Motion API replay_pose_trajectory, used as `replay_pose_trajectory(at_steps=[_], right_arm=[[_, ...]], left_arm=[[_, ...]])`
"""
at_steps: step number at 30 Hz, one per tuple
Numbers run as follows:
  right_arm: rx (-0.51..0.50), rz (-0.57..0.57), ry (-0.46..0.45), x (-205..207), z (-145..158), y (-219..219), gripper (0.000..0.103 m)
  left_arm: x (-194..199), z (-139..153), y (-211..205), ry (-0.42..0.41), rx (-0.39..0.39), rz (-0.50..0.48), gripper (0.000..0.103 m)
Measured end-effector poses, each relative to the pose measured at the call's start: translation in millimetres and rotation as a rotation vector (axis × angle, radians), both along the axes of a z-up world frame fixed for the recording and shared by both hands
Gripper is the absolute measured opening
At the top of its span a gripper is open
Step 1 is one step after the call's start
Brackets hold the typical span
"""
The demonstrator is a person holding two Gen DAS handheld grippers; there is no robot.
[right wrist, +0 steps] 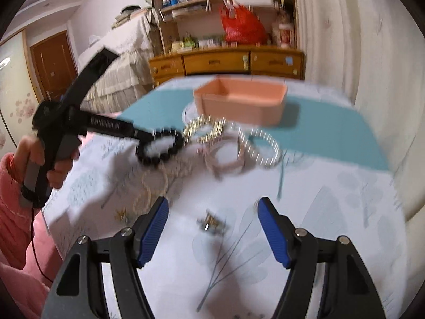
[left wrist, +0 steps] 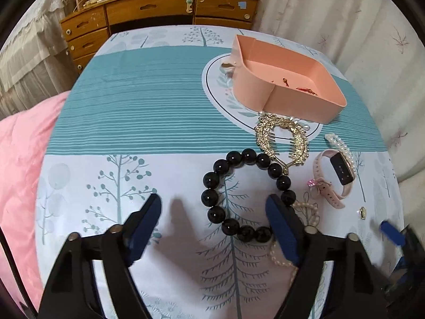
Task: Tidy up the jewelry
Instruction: 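Grasp the black bead bracelet with the left tool while the right tool grasps the gold flower charm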
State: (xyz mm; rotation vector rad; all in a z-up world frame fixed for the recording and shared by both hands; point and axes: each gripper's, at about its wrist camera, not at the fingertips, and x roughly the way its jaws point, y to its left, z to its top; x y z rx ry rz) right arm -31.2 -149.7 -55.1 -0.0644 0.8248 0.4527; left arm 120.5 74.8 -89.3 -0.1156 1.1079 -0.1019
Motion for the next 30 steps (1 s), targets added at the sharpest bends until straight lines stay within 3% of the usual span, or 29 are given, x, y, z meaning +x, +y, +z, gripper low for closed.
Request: replay_pose_trajectory(at_steps=[3, 5, 10, 15, 16, 18, 21, 26, 30], right_arm=[[-0.011, 0.005, 0.052, 1, -14, 6, 0.065], [-0.016, 0.006, 0.074, 3, -20, 9, 0.063], [-0.052, 0.021, 0.065, 7, -24, 17, 0.052], [-0.127, 0.001, 0.043, 9, -25, 21, 0.032], [-0.139, 0.0, 0.038, 8, -25, 22, 0.03], [-0.155, -0.004, 0.031, 8, -25, 22, 0.023], [-0.145, -0.012, 0.037, 9, -24, 20, 0.022], [-0.071, 0.007, 0.081, 10, -23, 19, 0.022], [0.018, 0.025, 0.138, 16, -21, 21, 0.022]], left_arm=[[2, -5, 0, -0.007, 0.018, 0.009, 0.071], [4, -8, 1, -0.009, 0.019, 0.006, 0.061], [6, -12, -5, -0.029, 0.065, -0.017, 0.055], [6, -11, -9, -0.062, 0.098, -0.023, 0.026], [5, -11, -9, -0.068, 0.101, -0.019, 0.014], [3, -12, -10, -0.081, 0.098, -0.028, 0.013], [0, -12, -10, -0.091, 0.099, -0.03, 0.013], [-1, -8, -2, -0.069, 0.018, -0.011, 0.013], [-8, 7, -1, -0.11, 0.035, -0.013, 0.013]])
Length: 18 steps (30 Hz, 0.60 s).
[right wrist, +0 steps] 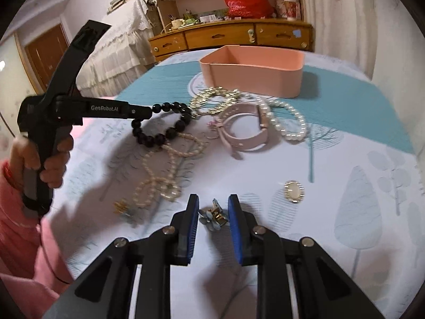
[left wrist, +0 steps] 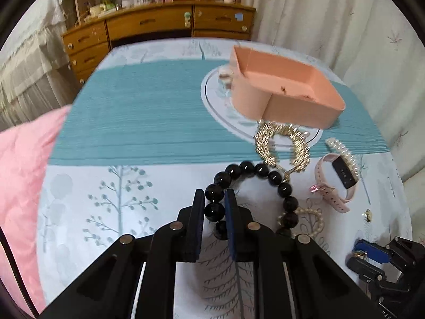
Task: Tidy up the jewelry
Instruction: 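Grasp the black bead bracelet with the left tool while the right tool grasps the gold flower charm, then lower the black bracelet into the pink tray while the right tool drops the charm there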
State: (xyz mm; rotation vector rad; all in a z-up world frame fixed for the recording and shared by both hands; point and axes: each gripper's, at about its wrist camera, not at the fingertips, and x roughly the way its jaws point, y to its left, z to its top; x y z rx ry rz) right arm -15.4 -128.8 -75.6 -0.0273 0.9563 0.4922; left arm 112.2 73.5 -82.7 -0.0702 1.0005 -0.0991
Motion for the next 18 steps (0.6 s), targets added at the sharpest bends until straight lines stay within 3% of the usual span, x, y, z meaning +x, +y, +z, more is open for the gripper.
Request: replay_pose_trajectory(at_steps=[9, 18], right_arm=[[0.141, 0.054, 0.04, 23, 27, 9, 0.022], [0.157, 0.077, -0.136, 53, 96, 12, 0.022]], left_arm=[[-22, 64, -11, -0.149, 0.01, -0.052, 0.013], [-16, 122, -25, -0.274, 0.0, -0.097, 0.013]])
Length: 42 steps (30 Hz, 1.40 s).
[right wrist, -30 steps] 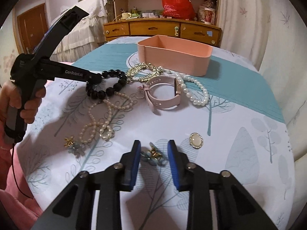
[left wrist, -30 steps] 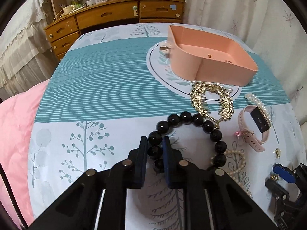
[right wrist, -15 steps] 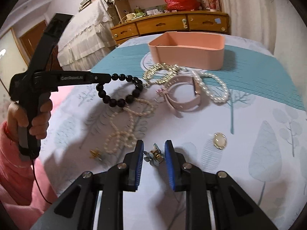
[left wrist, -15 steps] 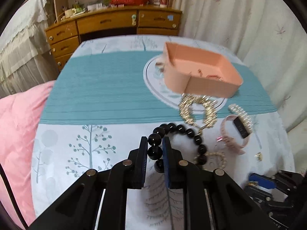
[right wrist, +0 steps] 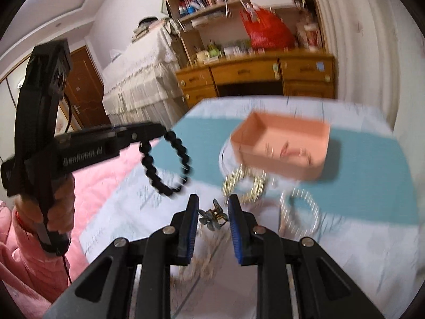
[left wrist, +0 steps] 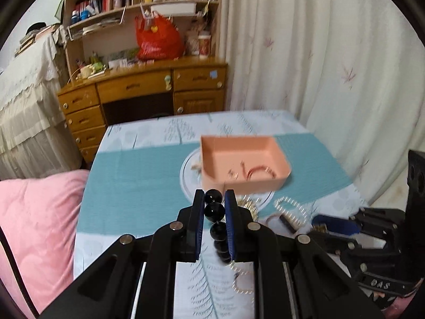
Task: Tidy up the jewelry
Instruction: 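Lower the black bracelet into the pink tray while the right tool drops the charm there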
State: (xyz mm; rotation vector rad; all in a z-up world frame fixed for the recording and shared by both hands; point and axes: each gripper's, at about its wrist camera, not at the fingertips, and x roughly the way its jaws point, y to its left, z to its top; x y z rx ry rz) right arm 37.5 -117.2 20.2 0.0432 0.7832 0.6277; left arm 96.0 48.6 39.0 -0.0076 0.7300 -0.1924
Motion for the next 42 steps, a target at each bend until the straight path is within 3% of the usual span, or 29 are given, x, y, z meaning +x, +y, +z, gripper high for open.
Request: replay_pose_trajectory(at_steps=[5, 10, 16, 27, 28, 29, 30, 32, 33, 37, 40, 42], right_arm=[[0.001, -0.037, -0.114, 23, 36, -4, 0.023], [0.02, -0.069, -0.158, 53, 56, -13, 0.023], [0.031, -0.114, -0.078, 103, 47, -22, 0.023], [0.094, -0.195, 0.179, 169, -35, -43, 0.023], [0.102, -0.198, 0.194, 171, -39, -45, 0.025], [0.112, -0.2, 0.221, 173, -44, -47, 0.036], [0.11, -0.217, 0.253, 175, -48, -50, 0.053], [0.117, -0.257, 0.277, 174, -50, -57, 0.059], [0.127, -0.265, 0.274, 172, -48, -60, 0.059], [0.136, -0.281, 0.235, 159, -31, -68, 0.059], [0.145, -0.288, 0.197, 146, -15, -73, 0.059], [0.151, -0.288, 0.165, 133, -2, -75, 0.06]], left_arm=[[13, 26, -11, -0.077, 0.006, -0.031, 0.013], [36, 45, -26, -0.135, 0.012, -0.059, 0.013], [81, 40, -38, -0.131, -0.012, -0.087, 0.013], [159, -43, -55, 0.069, -0.037, -0.061, 0.014], [163, -50, -53, 0.106, -0.058, -0.052, 0.019], [164, -53, -50, 0.131, -0.072, -0.041, 0.026], [163, -56, -49, 0.144, -0.079, -0.033, 0.031], [161, -54, -45, 0.162, -0.088, -0.008, 0.069], [161, -52, -43, 0.158, -0.088, 0.0, 0.075], [146, -28, -35, 0.118, -0.064, 0.041, 0.077], [130, -12, -33, 0.109, -0.044, 0.067, 0.087], [121, -5, -30, 0.107, -0.038, 0.078, 0.087]])
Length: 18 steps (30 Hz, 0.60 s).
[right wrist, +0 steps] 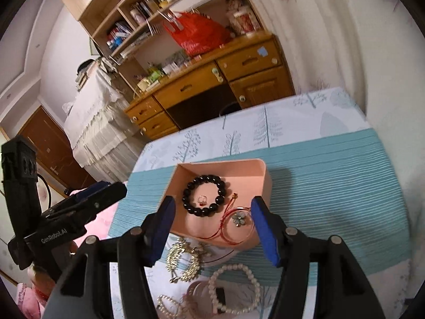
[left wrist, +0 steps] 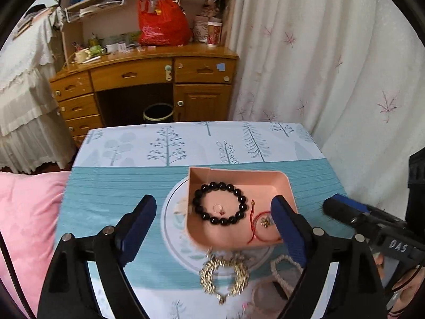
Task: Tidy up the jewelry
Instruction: 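Lower the black bracelet into the pink tray while the right tool drops the charm there, then withdraw both tools from the tray toward the remaining jewelry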
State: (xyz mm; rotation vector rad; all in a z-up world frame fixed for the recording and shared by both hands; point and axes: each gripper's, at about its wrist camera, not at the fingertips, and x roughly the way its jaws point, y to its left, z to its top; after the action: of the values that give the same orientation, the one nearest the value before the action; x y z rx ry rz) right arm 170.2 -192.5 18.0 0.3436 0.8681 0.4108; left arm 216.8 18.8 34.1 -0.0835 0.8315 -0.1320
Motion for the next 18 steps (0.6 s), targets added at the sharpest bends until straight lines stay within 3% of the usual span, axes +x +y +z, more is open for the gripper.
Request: replay_pose_trajectory(at_steps=[6, 11, 13, 18], right_arm=[[-0.021, 0.028, -0.087, -44, 25, -4, 0.064], [-0.089, 0.036, -0.161, -81, 38, -2, 0.065], [-0.097, 0.041, -0.183, -89, 39, -2, 0.065], [-0.155, 0.1, -0.188, -115, 26, 9, 0.065]], left_arm=[[-51, 6, 16, 0.031, 0.024, 0.042, 0.087], [-90, -1, 30, 0.065, -0.084, 0.037, 0.087], [-105, -6, 33, 0.068, -0.093, 0.043, 0.087], [-139, -28, 26, 0.093, -0.019, 0.031, 0.087]])
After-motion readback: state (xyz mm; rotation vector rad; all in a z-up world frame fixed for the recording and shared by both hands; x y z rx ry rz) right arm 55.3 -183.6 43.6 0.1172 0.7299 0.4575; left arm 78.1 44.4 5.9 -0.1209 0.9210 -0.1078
